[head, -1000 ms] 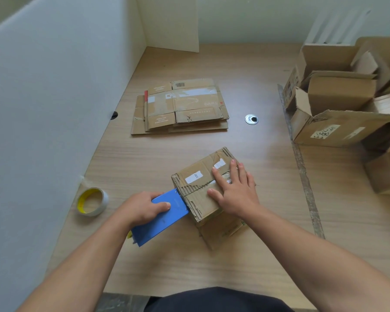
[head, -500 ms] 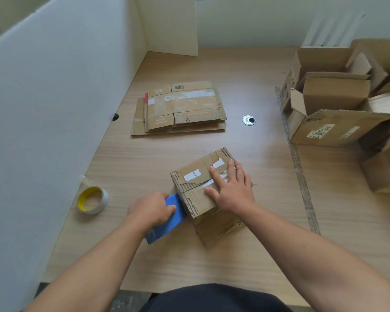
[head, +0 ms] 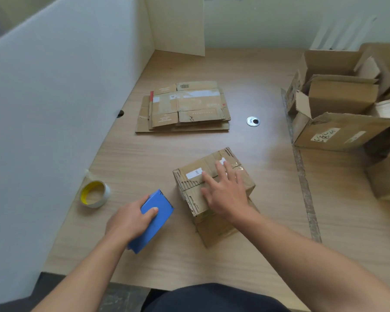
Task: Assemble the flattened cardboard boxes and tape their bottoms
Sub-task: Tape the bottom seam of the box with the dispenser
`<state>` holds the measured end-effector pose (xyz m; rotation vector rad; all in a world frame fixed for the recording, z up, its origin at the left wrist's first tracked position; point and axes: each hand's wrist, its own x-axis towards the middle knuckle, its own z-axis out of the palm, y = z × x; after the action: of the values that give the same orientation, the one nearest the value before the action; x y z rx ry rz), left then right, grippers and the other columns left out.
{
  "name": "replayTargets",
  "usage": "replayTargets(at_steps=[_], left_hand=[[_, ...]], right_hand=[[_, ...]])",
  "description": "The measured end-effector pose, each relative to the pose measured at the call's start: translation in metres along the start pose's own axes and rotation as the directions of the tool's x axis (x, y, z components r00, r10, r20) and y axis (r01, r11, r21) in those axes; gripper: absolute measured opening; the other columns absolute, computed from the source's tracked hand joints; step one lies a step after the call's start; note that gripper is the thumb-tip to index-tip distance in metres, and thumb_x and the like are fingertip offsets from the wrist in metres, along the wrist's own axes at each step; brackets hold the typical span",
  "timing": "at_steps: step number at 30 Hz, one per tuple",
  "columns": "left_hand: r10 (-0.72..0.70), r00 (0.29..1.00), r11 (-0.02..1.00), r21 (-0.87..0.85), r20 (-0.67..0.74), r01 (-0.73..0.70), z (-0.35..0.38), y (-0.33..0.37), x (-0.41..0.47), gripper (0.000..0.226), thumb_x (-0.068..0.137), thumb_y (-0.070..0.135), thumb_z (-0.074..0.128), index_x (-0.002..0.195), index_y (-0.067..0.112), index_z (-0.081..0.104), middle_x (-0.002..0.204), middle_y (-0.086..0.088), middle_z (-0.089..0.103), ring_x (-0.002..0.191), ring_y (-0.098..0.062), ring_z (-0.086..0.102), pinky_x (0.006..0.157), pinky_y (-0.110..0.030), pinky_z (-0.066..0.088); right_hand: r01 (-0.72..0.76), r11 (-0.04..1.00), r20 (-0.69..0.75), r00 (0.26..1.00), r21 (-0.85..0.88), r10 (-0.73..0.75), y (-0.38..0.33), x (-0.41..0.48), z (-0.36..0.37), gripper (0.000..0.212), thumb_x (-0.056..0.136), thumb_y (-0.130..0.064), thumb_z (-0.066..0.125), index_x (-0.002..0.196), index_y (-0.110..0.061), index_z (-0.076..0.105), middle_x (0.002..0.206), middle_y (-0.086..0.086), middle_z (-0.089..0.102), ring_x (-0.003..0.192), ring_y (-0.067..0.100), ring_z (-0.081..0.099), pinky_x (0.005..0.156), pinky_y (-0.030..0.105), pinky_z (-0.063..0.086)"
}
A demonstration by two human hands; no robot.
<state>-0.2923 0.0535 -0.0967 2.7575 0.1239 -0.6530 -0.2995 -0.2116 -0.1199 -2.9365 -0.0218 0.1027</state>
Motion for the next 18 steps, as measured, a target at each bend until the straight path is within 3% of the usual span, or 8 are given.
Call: replayTargets(at_steps=[2,3,5,8,11,14,18], left_hand=[[-0.022,1.000,0.999,-0.033,-0.013,0.022,-0.001,-0.002,-0.002,0.048,0.090,0.058,0.048,0.137,0.057,0.043,0.114,0.012,0.067,0.099,-0.020,0.063,0.082,-0.034,0.053],[-0.025,1.000,0.999,-0.048,-0.011,0.025,-0.002,-0.002,-0.002,0.048,0.090,0.058,0.048,0.137,0.057,0.043,0.114,0.012,0.067,0.099,-0.020,0.063,0.082,-0.034,0.053],[-0.024,1.000,0.997,-0.074,-0.002,0.024,-0.003,-0.001,-0.001,0.047,0.090,0.058,0.049,0.137,0.057,0.044,0.114,0.012,0.068,0.100,-0.019,0.063,0.084,-0.035,0.053],[-0.004,1.000,0.993,-0.116,0.008,0.005,-0.009,0.000,0.005,0.042,0.090,0.058,0.049,0.132,0.058,0.048,0.110,0.014,0.068,0.097,-0.017,0.064,0.084,-0.035,0.053],[0.039,0.999,0.989,-0.142,0.006,-0.038,-0.014,-0.003,0.013,0.037,0.090,0.056,0.050,0.127,0.057,0.051,0.105,0.017,0.068,0.093,-0.014,0.064,0.083,-0.035,0.053],[0.049,0.999,0.987,-0.156,0.005,-0.048,-0.021,-0.007,0.024,0.039,0.091,0.055,0.051,0.131,0.055,0.050,0.112,0.014,0.068,0.096,-0.016,0.063,0.087,-0.038,0.053],[0.072,0.997,0.986,-0.152,0.032,-0.066,-0.024,-0.014,0.035,0.043,0.092,0.056,0.051,0.135,0.056,0.047,0.113,0.013,0.068,0.095,-0.016,0.063,0.086,-0.038,0.054]], right_hand=[[0.082,0.995,-0.026,0.996,0.050,-0.081,-0.014,-0.001,-0.001,0.046,0.100,-0.051,0.039,0.138,-0.026,0.045,0.144,0.007,0.040,0.139,0.030,0.030,0.109,0.040,0.027],[0.106,0.992,-0.025,0.994,0.074,-0.104,-0.020,-0.002,0.000,0.047,0.099,-0.053,0.039,0.136,-0.025,0.047,0.134,0.004,0.046,0.131,0.027,0.037,0.104,0.038,0.031],[0.122,0.989,-0.003,0.992,0.079,-0.122,-0.032,-0.003,0.004,0.052,0.097,-0.058,0.041,0.137,-0.026,0.044,0.133,0.004,0.044,0.129,0.026,0.036,0.104,0.037,0.032],[0.114,0.993,0.049,0.992,0.029,-0.115,-0.040,-0.007,0.013,0.064,0.092,-0.062,0.048,0.146,-0.030,0.034,0.150,0.012,0.028,0.142,0.031,0.019,0.113,0.043,0.019],[0.124,0.992,0.094,0.988,-0.012,-0.122,-0.039,-0.010,0.018,0.067,0.095,-0.047,0.050,0.153,-0.028,0.023,0.160,0.016,0.012,0.148,0.034,0.005,0.118,0.047,0.009],[0.108,0.994,0.100,0.990,-0.028,-0.105,-0.041,-0.005,0.017,0.061,0.092,-0.028,0.049,0.149,-0.023,0.029,0.158,0.012,0.016,0.148,0.033,0.008,0.117,0.050,0.011],[-0.016,0.999,0.060,0.998,0.037,0.014,-0.052,0.005,0.013,0.051,0.090,-0.059,0.052,0.129,-0.028,0.044,0.141,0.004,0.032,0.137,0.028,0.024,0.113,0.051,0.019]])
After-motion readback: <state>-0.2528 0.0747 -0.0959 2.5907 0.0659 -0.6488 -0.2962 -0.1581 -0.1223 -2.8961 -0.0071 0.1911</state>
